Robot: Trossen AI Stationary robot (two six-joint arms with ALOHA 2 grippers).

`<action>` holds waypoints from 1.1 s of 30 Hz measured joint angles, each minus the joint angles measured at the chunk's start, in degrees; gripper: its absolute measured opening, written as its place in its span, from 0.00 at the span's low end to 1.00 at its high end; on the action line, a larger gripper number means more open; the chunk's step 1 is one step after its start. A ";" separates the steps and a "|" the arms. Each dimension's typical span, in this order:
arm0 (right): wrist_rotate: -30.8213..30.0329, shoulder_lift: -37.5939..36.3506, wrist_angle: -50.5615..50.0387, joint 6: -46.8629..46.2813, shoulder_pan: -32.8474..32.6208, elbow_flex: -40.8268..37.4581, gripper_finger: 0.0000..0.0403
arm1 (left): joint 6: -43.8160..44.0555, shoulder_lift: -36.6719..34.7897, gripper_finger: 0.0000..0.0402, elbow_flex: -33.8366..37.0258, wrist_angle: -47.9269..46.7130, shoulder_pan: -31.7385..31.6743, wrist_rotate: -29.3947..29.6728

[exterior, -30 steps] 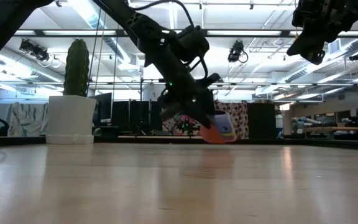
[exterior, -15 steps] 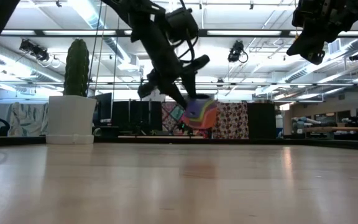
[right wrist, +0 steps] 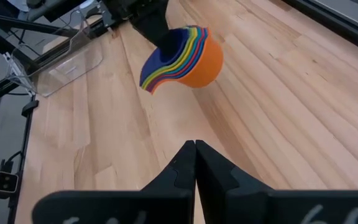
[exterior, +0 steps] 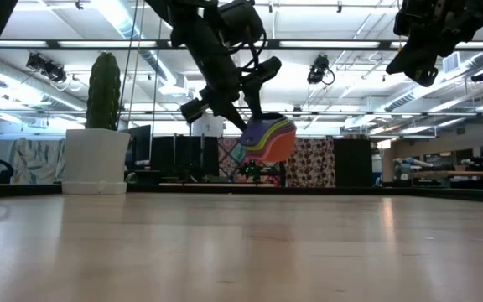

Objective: Nest measuring cups in basket
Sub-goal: Put the stacked colored measuring cups into the transparent bin

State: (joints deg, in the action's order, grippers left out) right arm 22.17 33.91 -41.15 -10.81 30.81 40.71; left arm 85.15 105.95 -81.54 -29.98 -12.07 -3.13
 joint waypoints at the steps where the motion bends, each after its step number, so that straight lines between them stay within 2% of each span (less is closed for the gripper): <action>1: -0.02 -0.02 0.00 0.02 0.00 0.00 0.03 | 0.43 0.00 0.27 0.00 -0.02 0.27 -0.11; 11: -0.02 0.00 0.05 0.00 0.02 0.00 0.03 | 3.07 -3.83 0.27 -0.10 -3.57 3.96 0.49; 22: -0.04 0.00 0.42 0.00 0.02 0.00 0.03 | 4.87 -9.68 0.27 -0.03 -14.84 7.22 2.74; 33: -0.03 0.00 0.42 0.00 0.01 0.00 0.03 | 16.76 -19.55 0.27 -0.02 -28.57 13.72 10.06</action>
State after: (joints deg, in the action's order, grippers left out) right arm 22.14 33.91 -40.73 -10.81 30.82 40.71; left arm 101.91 86.40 -81.56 -58.55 1.66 6.93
